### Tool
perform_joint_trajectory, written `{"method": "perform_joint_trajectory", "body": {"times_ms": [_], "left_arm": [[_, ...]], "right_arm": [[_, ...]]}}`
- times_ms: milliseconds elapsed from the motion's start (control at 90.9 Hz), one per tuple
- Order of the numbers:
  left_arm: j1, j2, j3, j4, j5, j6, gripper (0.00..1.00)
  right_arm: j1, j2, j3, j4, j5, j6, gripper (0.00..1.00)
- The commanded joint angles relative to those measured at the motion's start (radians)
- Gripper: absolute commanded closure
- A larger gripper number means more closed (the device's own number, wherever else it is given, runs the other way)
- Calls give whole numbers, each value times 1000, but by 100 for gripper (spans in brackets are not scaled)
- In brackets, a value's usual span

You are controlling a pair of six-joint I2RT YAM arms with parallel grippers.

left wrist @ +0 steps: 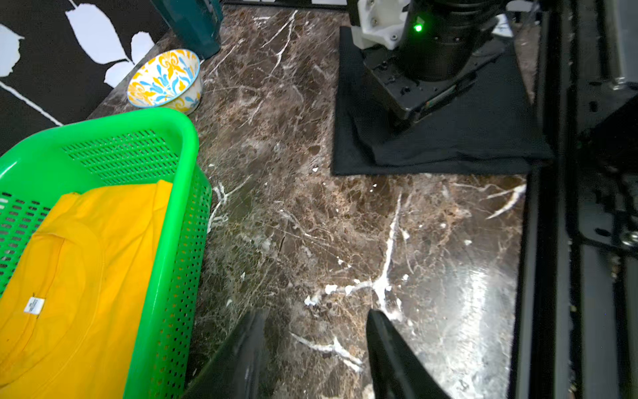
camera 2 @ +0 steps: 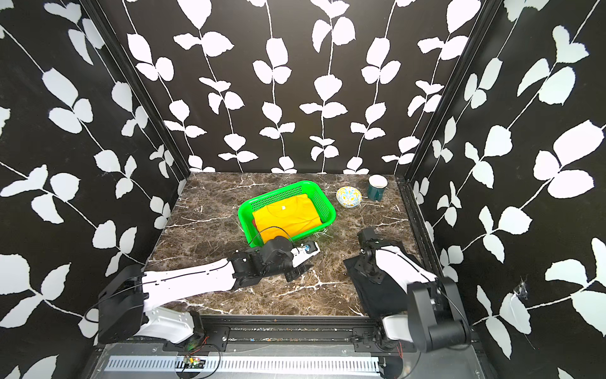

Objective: Put the folded t-shirts into the basket
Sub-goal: Move the T-shirt to the center of the board.

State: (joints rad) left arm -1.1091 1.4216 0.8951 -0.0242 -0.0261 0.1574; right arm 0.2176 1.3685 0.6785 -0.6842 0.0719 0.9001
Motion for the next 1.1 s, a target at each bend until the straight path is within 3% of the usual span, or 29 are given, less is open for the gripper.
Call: {"method": "perform_joint_trajectory", "body": {"times_ms": [0, 121, 319, 451, 583, 726, 858, 891, 924, 935, 1012, 1089], "left_arm": [[3, 12, -11, 23, -52, -57, 48], [3, 31, -48, 64, -78, -121, 46], [3, 52, -70, 64, -55, -215, 44], [3, 96, -23, 0, -36, -258, 42], [3, 155, 13, -3, 26, -328, 41], [2, 215, 56, -1, 108, -380, 41], [3, 293, 125, -57, 110, -390, 40], [3, 311, 140, -68, 106, -383, 39], [6, 328, 152, -68, 106, -377, 38], [8, 334, 155, -68, 109, -376, 37], [25, 374, 183, -81, 150, -379, 37], [43, 412, 212, -109, 177, -398, 37]], "right_arm": [[64, 59, -26, 103, -150, -39, 75], [157, 75, -7, 81, -147, -49, 75], [283, 78, -12, 108, -275, -90, 73], [315, 71, -11, 127, -364, -55, 65], [322, -33, 17, 137, -438, -34, 60], [301, -126, 155, -63, -274, -102, 50], [205, -170, 255, -213, -88, -159, 45], [176, -182, 273, -246, -54, -166, 34], [154, -193, 296, -278, -5, -153, 9], [148, -196, 302, -292, 14, -146, 5], [113, -217, 341, -351, 109, -119, 1], [82, -239, 348, -354, 116, -126, 2]]}}
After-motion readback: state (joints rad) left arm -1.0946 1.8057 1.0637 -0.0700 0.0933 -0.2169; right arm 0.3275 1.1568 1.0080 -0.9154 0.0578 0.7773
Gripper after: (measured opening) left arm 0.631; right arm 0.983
